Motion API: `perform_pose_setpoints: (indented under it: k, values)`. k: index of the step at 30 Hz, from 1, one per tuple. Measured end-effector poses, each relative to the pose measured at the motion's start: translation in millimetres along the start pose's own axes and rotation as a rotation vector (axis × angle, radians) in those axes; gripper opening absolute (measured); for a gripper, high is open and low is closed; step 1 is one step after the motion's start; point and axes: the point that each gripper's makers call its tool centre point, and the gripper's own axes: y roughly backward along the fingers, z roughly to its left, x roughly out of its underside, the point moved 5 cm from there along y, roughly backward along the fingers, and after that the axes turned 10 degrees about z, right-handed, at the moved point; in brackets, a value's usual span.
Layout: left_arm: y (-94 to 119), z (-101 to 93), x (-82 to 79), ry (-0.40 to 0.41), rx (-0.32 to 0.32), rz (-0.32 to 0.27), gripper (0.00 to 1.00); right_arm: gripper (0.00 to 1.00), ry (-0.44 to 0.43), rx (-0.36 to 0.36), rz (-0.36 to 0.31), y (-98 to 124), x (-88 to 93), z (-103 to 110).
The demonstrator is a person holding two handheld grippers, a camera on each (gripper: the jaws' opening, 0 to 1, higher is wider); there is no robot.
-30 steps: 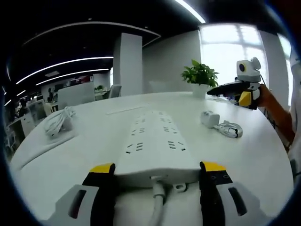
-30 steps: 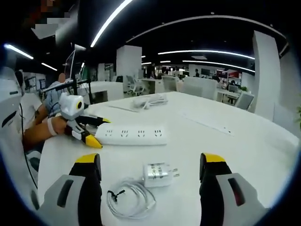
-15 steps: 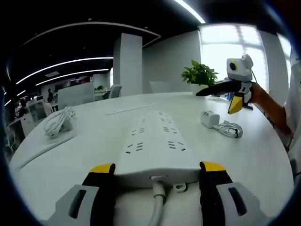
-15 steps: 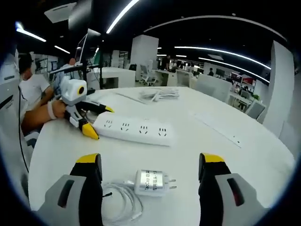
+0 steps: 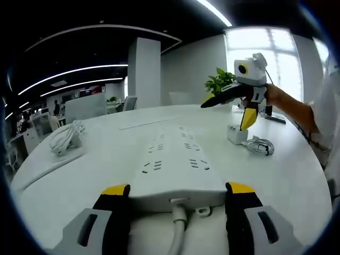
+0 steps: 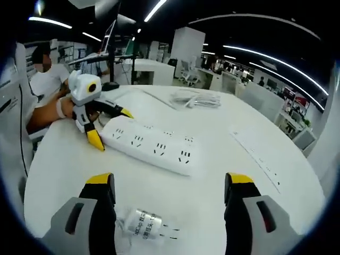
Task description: Straighten the power strip on the desk, plug the charger into it
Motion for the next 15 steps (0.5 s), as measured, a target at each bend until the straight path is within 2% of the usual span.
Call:
perform_pose_setpoints:
  k: [6, 12, 15]
  values:
    - [-0.9, -0.1, -0.4, 0.001, -0.001, 0.000, 0.73, 0.83, 0.051, -0.056, 0.044, -26.0, -3.3, -12.0]
    - [-1.2, 0.0, -0.4, 0.001, -0.001, 0.000, 0.73, 0.84, 0.192, -0.102, 0.095, -45.5, -6.7, -21.8]
    - [-1.2, 0.1, -0.4, 0.001, -0.001, 0.000, 0.73, 0.84, 0.207, -0.132, 0.102, -54.3, -10.6, -24.9]
